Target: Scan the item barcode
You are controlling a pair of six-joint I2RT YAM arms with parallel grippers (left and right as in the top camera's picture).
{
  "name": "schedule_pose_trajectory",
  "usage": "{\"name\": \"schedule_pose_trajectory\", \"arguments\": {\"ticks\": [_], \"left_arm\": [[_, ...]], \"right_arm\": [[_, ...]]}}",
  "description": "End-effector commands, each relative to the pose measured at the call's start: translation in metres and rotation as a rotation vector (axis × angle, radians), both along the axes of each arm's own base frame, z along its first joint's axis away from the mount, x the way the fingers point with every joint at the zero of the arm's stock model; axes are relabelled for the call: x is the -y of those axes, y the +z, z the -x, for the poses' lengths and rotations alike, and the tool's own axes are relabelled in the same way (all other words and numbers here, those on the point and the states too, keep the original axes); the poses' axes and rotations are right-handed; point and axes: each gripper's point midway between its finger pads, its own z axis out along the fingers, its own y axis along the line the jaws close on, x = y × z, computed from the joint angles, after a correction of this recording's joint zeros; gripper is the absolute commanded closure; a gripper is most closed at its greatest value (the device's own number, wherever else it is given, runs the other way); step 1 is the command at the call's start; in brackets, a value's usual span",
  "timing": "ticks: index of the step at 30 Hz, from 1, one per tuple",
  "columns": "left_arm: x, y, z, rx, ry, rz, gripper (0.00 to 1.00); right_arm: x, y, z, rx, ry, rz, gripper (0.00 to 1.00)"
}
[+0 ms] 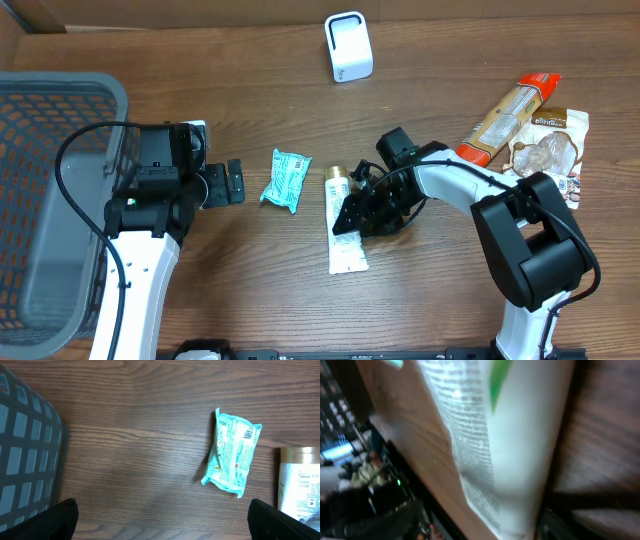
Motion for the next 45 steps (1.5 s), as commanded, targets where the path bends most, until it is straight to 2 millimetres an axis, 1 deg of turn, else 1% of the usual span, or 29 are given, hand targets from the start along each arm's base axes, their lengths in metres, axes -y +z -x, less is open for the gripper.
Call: {"name": "schedule_pose_trajectory", "arguments": {"ticks": [1, 3, 6, 8, 11, 12, 14, 15, 17, 19, 21, 23, 24, 26, 28, 31, 33, 35, 37, 39, 41, 43, 45], "left_arm": [[-0.002, -0.003, 0.0, -0.009, -0.006, -0.013, 0.0], [-0.002, -0.003, 0.0, -0.009, -0.006, -0.013, 0.0], [-0.002, -0.003, 0.0, -0.009, -0.006, -0.013, 0.0], [-0.002, -0.003, 0.0, -0.009, -0.006, -0.013, 0.0], [-0.002, -0.003, 0.0, -0.009, -0.006, -0.013, 0.0], [-0.002, -0.003, 0.0, -0.009, -0.006, -0.013, 0.0], [-0.002, -0.003, 0.0, -0.009, -0.006, -0.013, 0.0], [-0.002, -0.003, 0.0, -0.009, -0.006, -0.013, 0.01], [-0.002, -0.003, 0.0, -0.009, -0.006, -0.013, 0.0], [-0.002, -0.003, 0.0, -0.009, -0.006, -0.013, 0.0], [-0.002, -0.003, 0.0, -0.009, -0.006, -0.013, 0.0], [-0.002, -0.003, 0.0, -0.009, -0.006, -0.013, 0.0], [-0.002, -0.003, 0.0, -0.009, -0.006, -0.013, 0.0], [-0.002, -0.003, 0.0, -0.009, -0.006, -0.013, 0.0], [-0.002, -0.003, 0.0, -0.009, -0.006, -0.013, 0.01], [-0.002, -0.003, 0.0, -0.009, -0.006, -0.013, 0.0], [-0.002, -0.003, 0.0, -0.009, -0.006, -0.013, 0.0], [-0.002, -0.003, 0.0, -0.009, -0.006, -0.013, 0.0], [-0.002, -0.003, 0.0, -0.009, -0.006, -0.013, 0.0], [-0.002, -0.003, 0.0, -0.009, -0.006, -0.013, 0.0], [-0.002, -0.003, 0.0, -0.009, -0.006, -0.013, 0.0], [-0.002, -0.003, 0.0, -0.009, -0.006, -0.013, 0.0], [-0.002, -0.003, 0.0, -0.009, -0.006, -0.013, 0.0]], "right_arm": [[-0.002, -0.003, -0.004, -0.048, -0.077, 0.027, 0.34], [-0.003, -0.008, -0.01, -0.051, -0.129, 0.075, 0.37], [0.0, -0.02, -0.019, -0.053, -0.229, 0.186, 0.39], [0.002, -0.026, -0.026, -0.056, -0.304, 0.247, 0.45], [-0.001, -0.029, -0.033, -0.033, -0.349, 0.272, 0.61], [-0.002, -0.029, -0.034, -0.026, -0.348, 0.267, 0.68], [-0.003, -0.029, -0.034, -0.025, -0.347, 0.265, 0.76], [-0.003, -0.028, -0.034, -0.026, -0.347, 0.265, 0.83], [-0.004, -0.026, -0.034, -0.025, -0.34, 0.257, 0.88], [-0.004, -0.021, -0.037, 0.008, -0.316, 0.24, 0.88], [-0.006, -0.009, -0.04, 0.071, -0.261, 0.215, 0.88], [-0.001, 0.003, -0.045, 0.147, -0.21, 0.227, 0.88], [0.004, 0.008, -0.048, 0.186, -0.193, 0.258, 0.88], [0.021, 0.014, -0.055, 0.266, -0.161, 0.361, 0.88], [0.039, 0.017, -0.061, 0.334, -0.125, 0.489, 0.88], [0.065, 0.018, -0.064, 0.416, -0.078, 0.676, 0.89], [0.075, 0.017, -0.064, 0.448, -0.06, 0.753, 0.89], [0.079, 0.017, -0.062, 0.474, -0.037, 0.804, 0.89], [0.081, 0.018, -0.06, 0.503, -0.01, 0.847, 0.89], [0.076, 0.018, -0.056, 0.516, 0.011, 0.854, 0.85], [0.067, 0.017, -0.049, 0.507, 0.031, 0.826, 0.76], [0.053, 0.013, -0.037, 0.459, 0.053, 0.762, 0.66], [0.044, 0.008, -0.029, 0.405, 0.059, 0.716, 0.65]]}}
